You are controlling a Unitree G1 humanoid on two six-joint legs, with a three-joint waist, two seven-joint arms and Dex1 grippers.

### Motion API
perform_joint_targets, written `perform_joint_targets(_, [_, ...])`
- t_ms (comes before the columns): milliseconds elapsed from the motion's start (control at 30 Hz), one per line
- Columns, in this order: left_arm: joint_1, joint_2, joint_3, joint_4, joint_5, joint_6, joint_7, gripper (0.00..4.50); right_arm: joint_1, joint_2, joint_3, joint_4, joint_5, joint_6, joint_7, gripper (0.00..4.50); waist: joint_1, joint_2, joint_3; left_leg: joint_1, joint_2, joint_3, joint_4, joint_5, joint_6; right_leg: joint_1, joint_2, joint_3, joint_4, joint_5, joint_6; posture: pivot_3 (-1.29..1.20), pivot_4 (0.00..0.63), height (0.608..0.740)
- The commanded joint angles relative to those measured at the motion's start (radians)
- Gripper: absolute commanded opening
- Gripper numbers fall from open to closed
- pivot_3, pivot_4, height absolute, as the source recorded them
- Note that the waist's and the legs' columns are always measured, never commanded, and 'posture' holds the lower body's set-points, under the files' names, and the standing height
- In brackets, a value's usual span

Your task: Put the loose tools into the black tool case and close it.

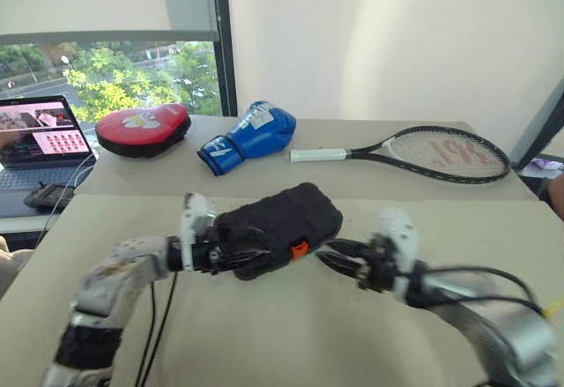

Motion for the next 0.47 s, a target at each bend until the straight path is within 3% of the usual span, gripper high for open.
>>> perform_joint_targets(33, [0.120,0.047,0.109,-0.117,-0.062,0.019,0.026,4.50,0.145,-0.036,-0.206,-0.128,0.094,-0.028,0.040,3.29,0.004,0.000,0.000,0.000,0.000,0.000,0.000,-0.001,0.001,0.000,-0.001,0.000,0.000,0.000,0.000,0.00,0.150,0.740])
perform_joint_targets(133, [0.245,0.094,0.187,-0.141,-0.053,-0.013,0.022,4.50,0.301,-0.063,-0.386,-0.171,0.136,-0.049,0.080,4.31,0.010,0.001,0.000,0.004,0.000,0.000,0.000,-0.005,0.006,0.003,-0.001,0.000,0.000,0.000,0.000,0.00,0.150,0.740])
perform_joint_targets(167, [0.272,0.101,0.196,-0.142,-0.036,-0.040,0.022,4.50,0.332,-0.068,-0.422,-0.173,0.136,-0.062,0.084,4.47,0.011,0.001,0.001,0.004,0.000,0.000,0.000,-0.006,0.006,0.003,-0.001,0.000,0.001,0.000,-0.001,0.00,0.150,0.740])
perform_joint_targets(300, [0.441,0.126,0.263,-0.099,0.028,-0.142,-0.016,4.50,0.534,-0.079,-0.585,-0.177,0.104,-0.153,0.199,4.47,0.017,0.004,0.001,0.008,0.000,0.000,0.000,-0.005,0.005,0.006,-0.001,0.001,0.001,-0.005,-0.008,0.00,0.150,0.740])
perform_joint_targets(467, [0.474,0.134,0.252,-0.068,0.017,-0.172,-0.040,4.50,0.580,-0.110,-0.589,-0.130,0.067,-0.235,0.233,4.47,0.019,0.004,0.001,0.012,0.004,0.001,-0.001,-0.006,0.002,0.009,-0.001,0.001,0.000,-0.009,-0.004,0.00,0.150,0.740])
